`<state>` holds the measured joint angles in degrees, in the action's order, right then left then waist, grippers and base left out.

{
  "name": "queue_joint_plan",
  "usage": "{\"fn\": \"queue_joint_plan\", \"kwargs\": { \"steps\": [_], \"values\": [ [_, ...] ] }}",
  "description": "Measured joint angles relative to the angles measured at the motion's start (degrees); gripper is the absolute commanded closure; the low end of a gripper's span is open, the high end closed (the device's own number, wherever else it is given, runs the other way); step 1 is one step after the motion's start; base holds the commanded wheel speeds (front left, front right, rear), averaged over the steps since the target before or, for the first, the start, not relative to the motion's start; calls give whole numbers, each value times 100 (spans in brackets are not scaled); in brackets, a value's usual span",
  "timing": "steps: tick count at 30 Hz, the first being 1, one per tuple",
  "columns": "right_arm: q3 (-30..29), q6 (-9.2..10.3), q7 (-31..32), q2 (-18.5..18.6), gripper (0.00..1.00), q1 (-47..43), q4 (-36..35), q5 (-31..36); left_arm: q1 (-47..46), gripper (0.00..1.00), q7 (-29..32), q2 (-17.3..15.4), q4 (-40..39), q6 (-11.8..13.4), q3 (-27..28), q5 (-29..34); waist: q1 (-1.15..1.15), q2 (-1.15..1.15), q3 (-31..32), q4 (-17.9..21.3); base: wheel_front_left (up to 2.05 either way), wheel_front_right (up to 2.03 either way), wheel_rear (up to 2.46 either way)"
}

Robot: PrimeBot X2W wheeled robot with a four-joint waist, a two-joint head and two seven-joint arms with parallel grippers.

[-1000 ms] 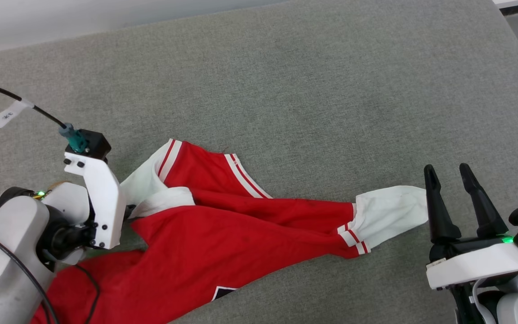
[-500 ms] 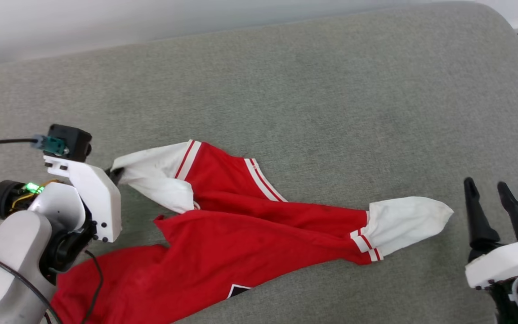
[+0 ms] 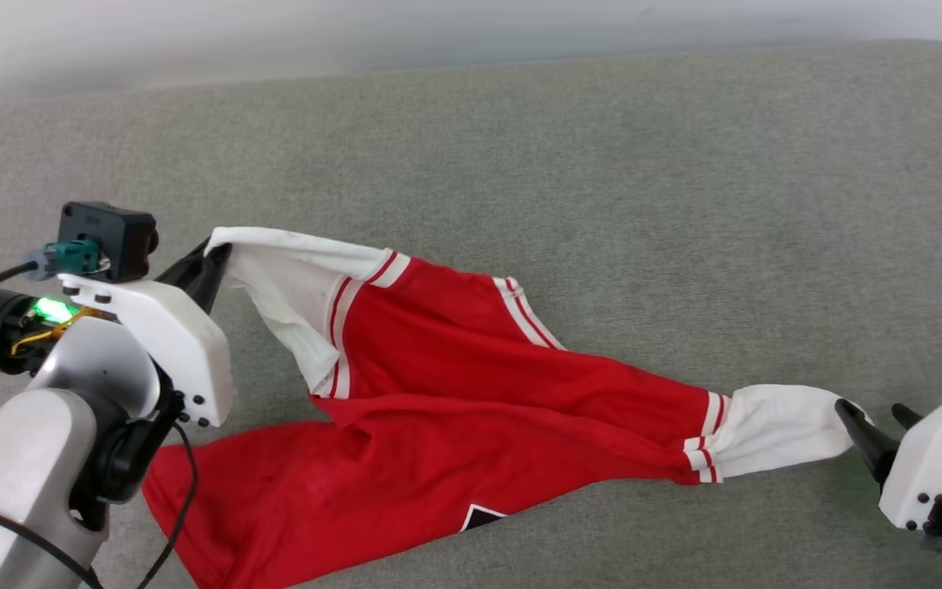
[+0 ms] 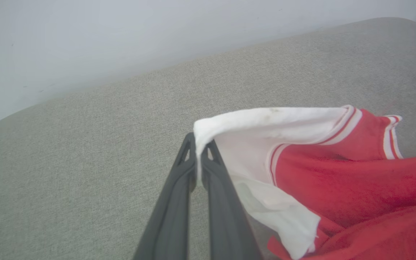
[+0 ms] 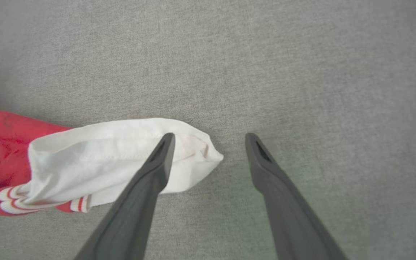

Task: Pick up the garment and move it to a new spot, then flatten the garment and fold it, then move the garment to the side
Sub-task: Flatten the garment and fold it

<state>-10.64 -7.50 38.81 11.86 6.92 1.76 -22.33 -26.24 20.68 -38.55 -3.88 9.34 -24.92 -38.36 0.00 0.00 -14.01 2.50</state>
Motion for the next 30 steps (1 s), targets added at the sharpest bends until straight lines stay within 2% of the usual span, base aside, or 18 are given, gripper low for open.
{"fn": "queue_joint_plan", "kwargs": {
  "steps": [5, 13, 15, 21, 30],
  "values": [
    [304, 0, 534, 183, 0, 311, 406, -66, -59, 100, 5, 104, -135, 32, -93, 41, 0, 0, -174, -126, 0, 0, 0],
    [720, 2, 991, 420, 0, 626, 957, -402, -131, 100, -32, 169, -109, 26, -129, 62, 0, 0, -362, -250, 0, 0, 0],
    [756, 3, 1144, 445, 100, 721, 1062, -466, -139, 100, -54, 178, -88, 24, -129, 43, 0, 0, -367, -258, 0, 0, 0],
    [922, 5, 1249, 456, 100, 879, 1163, -595, -157, 100, -140, 163, -13, 13, -83, 27, 0, 0, -280, -214, 0, 0, 0],
    [871, 0, 337, 711, 100, 1720, 1002, -144, -615, 100, -382, 226, 369, -87, 47, 29, 0, 0, 120, -88, 0, 0, 0]
  ]
}}
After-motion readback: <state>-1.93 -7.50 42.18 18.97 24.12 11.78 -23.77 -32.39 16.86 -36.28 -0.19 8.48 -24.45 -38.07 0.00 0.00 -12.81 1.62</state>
